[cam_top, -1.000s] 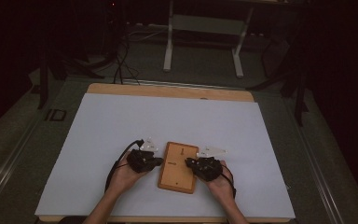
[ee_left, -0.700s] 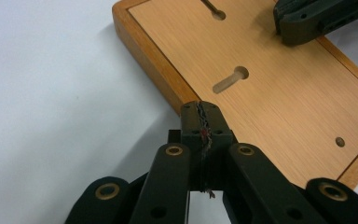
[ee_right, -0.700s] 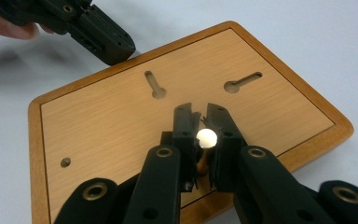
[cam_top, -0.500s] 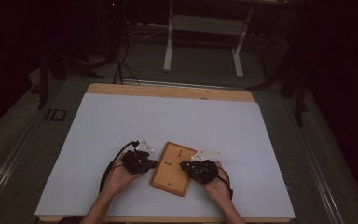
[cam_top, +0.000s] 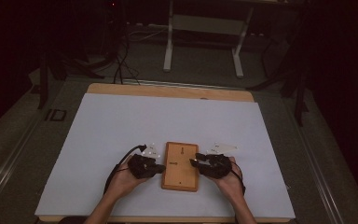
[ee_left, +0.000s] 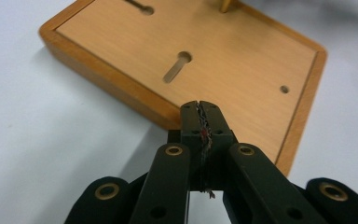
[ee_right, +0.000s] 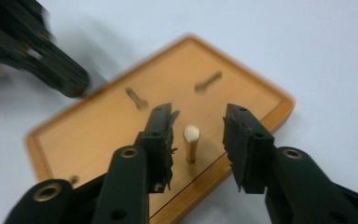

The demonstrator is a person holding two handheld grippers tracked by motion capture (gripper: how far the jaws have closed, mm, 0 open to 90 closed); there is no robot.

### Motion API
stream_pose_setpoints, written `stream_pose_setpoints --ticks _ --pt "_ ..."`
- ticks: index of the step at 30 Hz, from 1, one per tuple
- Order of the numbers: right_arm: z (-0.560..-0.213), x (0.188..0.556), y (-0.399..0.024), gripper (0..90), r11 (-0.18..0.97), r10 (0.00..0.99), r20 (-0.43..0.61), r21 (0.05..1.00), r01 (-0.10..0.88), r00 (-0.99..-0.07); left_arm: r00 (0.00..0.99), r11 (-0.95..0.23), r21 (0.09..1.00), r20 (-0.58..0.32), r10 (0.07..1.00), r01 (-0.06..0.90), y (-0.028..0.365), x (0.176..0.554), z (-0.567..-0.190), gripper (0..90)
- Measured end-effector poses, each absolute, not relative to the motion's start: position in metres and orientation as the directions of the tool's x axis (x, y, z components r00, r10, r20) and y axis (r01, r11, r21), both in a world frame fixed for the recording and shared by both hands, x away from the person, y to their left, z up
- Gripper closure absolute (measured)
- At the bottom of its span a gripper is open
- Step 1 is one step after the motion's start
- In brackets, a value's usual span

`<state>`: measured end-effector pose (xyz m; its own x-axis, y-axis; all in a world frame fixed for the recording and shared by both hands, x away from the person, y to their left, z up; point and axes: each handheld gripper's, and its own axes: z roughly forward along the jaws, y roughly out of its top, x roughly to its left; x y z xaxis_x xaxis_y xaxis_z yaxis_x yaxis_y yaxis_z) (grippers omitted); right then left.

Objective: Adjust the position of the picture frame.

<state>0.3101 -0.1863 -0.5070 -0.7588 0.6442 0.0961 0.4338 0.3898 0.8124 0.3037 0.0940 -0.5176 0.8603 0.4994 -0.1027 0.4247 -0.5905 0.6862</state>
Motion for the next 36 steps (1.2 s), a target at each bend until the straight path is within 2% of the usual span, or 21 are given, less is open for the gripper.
stream_pose_setpoints --ticks 3,6,7,11,16,18,27,32,33,36 --pt "-0.496 0.309 -0.198 63.4 0.343 0.660 0.091 0.846 0.408 -0.745 0.851 -0.585 0.686 -0.096 0.516 0.432 0.098 0.305 -0.517 89.6" --pt "-0.498 0.315 -0.207 84.9 0.294 0.734 0.104 0.842 0.452 -0.671 0.847 -0.587 0.683 -0.089 0.524 0.435 0.099 0.303 -0.519 89.6" --pt "-0.501 0.317 -0.208 89.5 0.292 0.759 0.100 0.831 0.473 -0.644 0.847 -0.591 0.678 -0.088 0.525 0.437 0.099 0.302 -0.521 89.6" --pt "-0.522 0.327 -0.201 89.9 0.326 0.795 0.088 0.772 0.545 -0.601 0.848 -0.605 0.666 -0.080 0.523 0.436 0.096 0.297 -0.525 89.7" --pt "-0.533 0.331 -0.185 90.0 0.377 0.810 0.048 0.721 0.581 -0.585 0.850 -0.598 0.672 -0.089 0.520 0.437 0.097 0.290 -0.526 89.9" --pt "-0.532 0.335 -0.187 90.0 0.356 0.813 0.079 0.716 0.600 -0.577 0.848 -0.598 0.674 -0.083 0.523 0.434 0.096 0.288 -0.526 90.0" --pt "-0.531 0.354 -0.178 90.0 0.348 0.809 0.104 0.709 0.614 -0.579 0.877 -0.609 0.683 -0.101 0.469 0.404 0.087 0.281 -0.526 90.0" --pt "-0.530 0.370 -0.159 90.0 0.392 0.775 0.098 0.700 0.597 -0.624 0.905 -0.626 0.690 -0.104 0.412 0.364 0.075 0.273 -0.526 89.8" --pt "-0.532 0.376 -0.147 90.0 0.431 0.751 0.075 0.698 0.572 -0.656 0.915 -0.622 0.703 -0.102 0.390 0.344 0.069 0.270 -0.525 89.8" --pt "-0.531 0.379 -0.139 90.0 0.444 0.740 0.068 0.697 0.563 -0.669 0.920 -0.631 0.703 -0.086 0.382 0.327 0.065 0.268 -0.525 89.8"
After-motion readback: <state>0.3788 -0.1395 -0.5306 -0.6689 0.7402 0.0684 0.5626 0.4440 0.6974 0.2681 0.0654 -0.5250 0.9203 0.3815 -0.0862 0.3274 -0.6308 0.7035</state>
